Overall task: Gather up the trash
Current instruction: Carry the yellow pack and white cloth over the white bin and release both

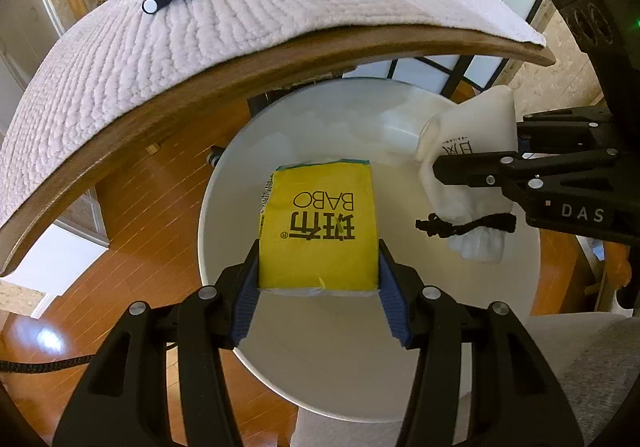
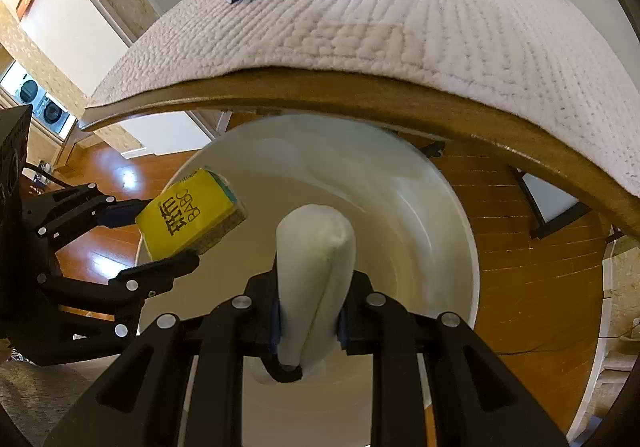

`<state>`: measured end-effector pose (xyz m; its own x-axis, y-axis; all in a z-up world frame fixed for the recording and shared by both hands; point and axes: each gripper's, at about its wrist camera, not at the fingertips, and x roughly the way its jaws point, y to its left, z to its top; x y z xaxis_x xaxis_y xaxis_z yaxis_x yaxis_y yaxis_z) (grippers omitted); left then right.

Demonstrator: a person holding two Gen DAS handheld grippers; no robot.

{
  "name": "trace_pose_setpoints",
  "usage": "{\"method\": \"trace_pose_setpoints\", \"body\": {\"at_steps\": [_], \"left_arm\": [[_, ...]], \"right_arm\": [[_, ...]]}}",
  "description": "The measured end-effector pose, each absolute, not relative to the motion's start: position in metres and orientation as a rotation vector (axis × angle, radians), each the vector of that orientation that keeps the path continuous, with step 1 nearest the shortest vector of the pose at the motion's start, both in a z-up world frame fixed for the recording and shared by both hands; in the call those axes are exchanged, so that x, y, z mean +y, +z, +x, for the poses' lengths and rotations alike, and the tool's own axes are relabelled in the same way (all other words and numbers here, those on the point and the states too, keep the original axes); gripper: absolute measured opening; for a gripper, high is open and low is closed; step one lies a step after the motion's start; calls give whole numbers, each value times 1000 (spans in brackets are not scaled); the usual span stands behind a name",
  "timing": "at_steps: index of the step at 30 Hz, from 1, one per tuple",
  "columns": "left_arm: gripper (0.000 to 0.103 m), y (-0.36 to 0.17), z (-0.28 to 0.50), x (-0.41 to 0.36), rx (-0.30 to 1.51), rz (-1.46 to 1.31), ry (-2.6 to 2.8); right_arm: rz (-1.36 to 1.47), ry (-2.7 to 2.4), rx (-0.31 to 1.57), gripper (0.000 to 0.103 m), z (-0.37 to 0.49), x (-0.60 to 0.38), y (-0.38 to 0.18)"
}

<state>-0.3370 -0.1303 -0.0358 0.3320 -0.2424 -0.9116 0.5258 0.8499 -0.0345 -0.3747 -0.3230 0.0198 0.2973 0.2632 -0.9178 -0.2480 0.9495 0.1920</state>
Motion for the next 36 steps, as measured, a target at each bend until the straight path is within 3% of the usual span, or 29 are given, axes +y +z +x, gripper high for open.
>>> {"method": "trace_pose_setpoints", "body": {"at_steps": [31,36], "left_arm": [[54,-63,-318,-149,1182,331,-519],[67,-63,-322,-154,1172,358,-504]], "right_arm": [[1,312,1281,22,-361,-297,-26],[13,283,1269,43,-361,-302,-22]]}}
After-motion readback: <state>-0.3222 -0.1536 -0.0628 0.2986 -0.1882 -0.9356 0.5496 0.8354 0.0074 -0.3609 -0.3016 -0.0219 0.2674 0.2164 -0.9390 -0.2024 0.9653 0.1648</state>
